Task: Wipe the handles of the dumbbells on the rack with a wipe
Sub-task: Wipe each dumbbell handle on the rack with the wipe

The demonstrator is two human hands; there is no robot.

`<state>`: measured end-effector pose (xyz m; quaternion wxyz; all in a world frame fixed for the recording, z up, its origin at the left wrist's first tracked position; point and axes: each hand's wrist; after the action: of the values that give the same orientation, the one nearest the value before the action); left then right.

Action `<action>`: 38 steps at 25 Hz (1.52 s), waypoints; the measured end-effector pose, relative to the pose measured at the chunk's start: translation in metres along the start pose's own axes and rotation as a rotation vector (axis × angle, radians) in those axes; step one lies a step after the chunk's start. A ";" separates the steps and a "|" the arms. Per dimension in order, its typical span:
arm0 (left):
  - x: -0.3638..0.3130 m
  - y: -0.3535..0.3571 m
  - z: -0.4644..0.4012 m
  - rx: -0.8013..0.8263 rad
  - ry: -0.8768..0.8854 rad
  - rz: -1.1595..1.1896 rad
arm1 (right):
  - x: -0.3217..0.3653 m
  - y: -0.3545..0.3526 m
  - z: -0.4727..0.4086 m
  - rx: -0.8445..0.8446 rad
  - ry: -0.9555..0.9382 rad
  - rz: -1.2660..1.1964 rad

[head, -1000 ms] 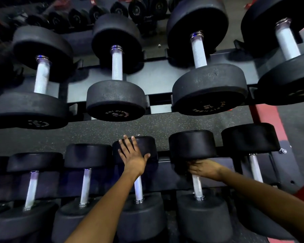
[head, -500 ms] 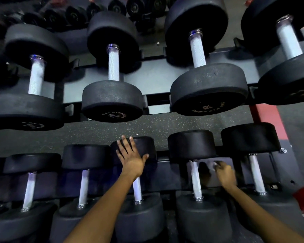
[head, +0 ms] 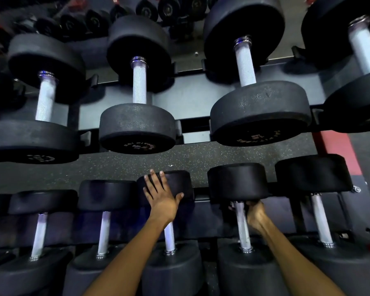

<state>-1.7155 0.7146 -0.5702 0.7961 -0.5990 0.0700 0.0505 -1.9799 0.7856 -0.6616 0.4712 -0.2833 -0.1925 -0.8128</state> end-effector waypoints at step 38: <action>0.000 0.000 0.002 -0.013 0.036 0.041 | -0.017 -0.012 0.041 -0.248 -0.234 0.167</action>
<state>-1.7150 0.7166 -0.5699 0.7895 -0.6035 0.0966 0.0565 -1.9726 0.8260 -0.6416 0.4731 -0.4466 -0.1201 -0.7499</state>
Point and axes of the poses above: each hand's wrist, its own z-axis away from the middle knuckle, its own y-axis out of the palm, x = y × z, and after that the axes turned 2 degrees about y, right-handed
